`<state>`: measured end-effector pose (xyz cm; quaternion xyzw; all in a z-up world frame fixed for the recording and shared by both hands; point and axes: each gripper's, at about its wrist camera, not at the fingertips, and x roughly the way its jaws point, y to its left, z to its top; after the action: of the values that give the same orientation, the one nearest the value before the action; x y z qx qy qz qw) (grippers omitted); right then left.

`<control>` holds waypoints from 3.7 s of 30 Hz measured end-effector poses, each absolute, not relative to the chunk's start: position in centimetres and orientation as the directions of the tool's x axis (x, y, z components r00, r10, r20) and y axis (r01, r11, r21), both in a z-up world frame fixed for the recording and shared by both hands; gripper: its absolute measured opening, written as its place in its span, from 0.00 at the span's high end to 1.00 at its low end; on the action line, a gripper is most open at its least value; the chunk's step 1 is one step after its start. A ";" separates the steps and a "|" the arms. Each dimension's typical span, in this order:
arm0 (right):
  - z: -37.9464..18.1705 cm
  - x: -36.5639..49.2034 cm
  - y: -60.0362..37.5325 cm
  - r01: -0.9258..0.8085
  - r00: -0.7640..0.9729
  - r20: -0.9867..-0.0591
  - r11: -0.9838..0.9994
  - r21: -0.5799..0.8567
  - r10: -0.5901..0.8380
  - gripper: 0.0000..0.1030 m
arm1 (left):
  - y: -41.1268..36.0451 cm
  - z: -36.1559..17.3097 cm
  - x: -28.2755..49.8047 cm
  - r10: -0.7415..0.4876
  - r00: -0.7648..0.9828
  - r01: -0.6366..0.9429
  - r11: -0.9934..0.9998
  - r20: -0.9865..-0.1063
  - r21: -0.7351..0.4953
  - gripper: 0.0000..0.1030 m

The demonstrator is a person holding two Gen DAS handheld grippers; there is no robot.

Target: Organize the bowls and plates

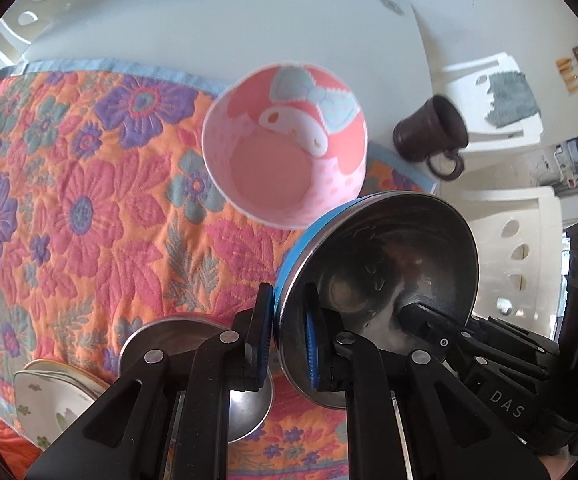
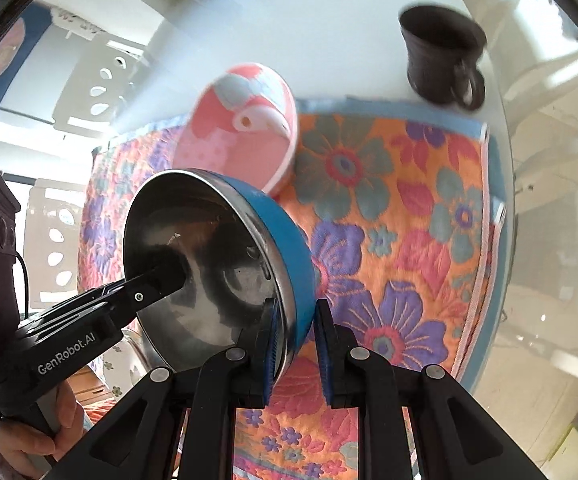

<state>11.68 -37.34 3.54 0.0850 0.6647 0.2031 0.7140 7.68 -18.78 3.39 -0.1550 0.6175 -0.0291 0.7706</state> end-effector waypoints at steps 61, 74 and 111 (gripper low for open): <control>-0.3 23.9 -32.1 -0.205 0.003 -0.923 0.904 0.375 0.384 0.83 | -16.0 -1.1 18.7 -0.175 0.210 -0.114 0.973 -0.962 -0.201 0.88; 0.6 23.1 -32.8 -0.211 0.005 -0.925 0.905 0.370 0.380 0.83 | -16.2 -1.0 18.5 -0.161 0.194 -0.101 0.978 -0.968 -0.182 0.84; 4.3 15.3 -28.3 -0.322 -0.010 -0.914 0.864 0.387 0.406 0.83 | -9.4 2.4 9.5 -0.111 0.245 -0.226 0.960 -0.963 -0.168 0.82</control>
<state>15.32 -28.29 4.32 0.0318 0.6619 0.2589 0.7028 9.46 -9.43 2.38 -0.1371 0.6131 0.0370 0.7771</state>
